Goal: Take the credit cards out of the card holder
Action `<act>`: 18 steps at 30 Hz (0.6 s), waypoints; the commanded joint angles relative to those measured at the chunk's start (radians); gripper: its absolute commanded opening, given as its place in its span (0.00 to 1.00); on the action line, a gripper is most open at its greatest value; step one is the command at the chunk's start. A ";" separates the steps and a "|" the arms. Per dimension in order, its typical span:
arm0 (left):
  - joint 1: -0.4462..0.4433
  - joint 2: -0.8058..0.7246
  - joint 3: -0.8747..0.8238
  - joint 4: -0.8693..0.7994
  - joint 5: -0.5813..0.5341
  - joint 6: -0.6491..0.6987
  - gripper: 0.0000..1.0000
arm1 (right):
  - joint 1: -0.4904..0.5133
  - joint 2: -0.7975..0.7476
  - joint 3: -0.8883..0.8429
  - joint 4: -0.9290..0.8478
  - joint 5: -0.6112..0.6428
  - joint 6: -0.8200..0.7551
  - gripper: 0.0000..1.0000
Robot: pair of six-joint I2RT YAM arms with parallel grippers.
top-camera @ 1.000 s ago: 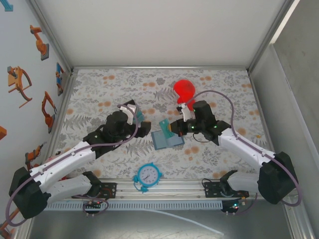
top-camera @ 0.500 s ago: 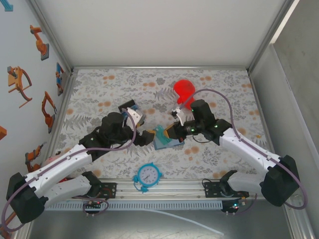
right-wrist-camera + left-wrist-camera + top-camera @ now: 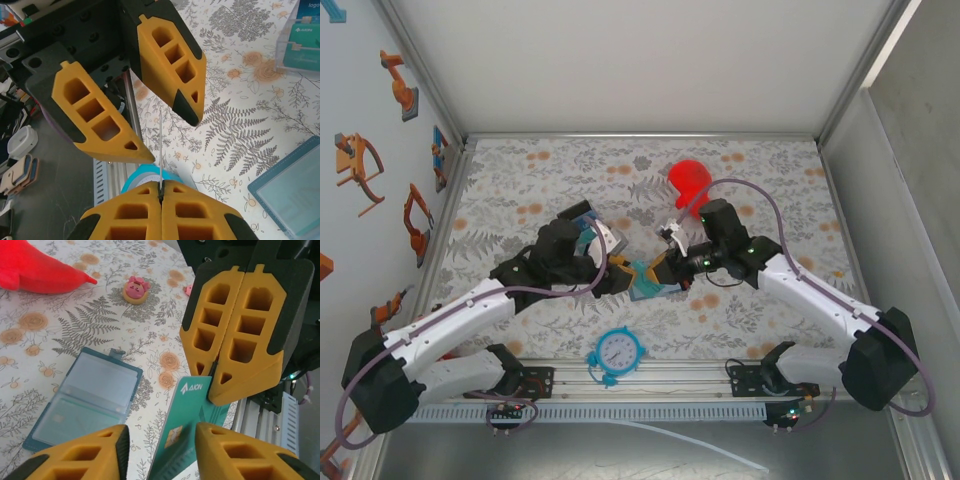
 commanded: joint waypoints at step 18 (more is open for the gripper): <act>0.001 -0.112 -0.062 0.105 -0.086 -0.086 0.00 | 0.009 -0.098 -0.004 0.098 0.287 0.101 0.36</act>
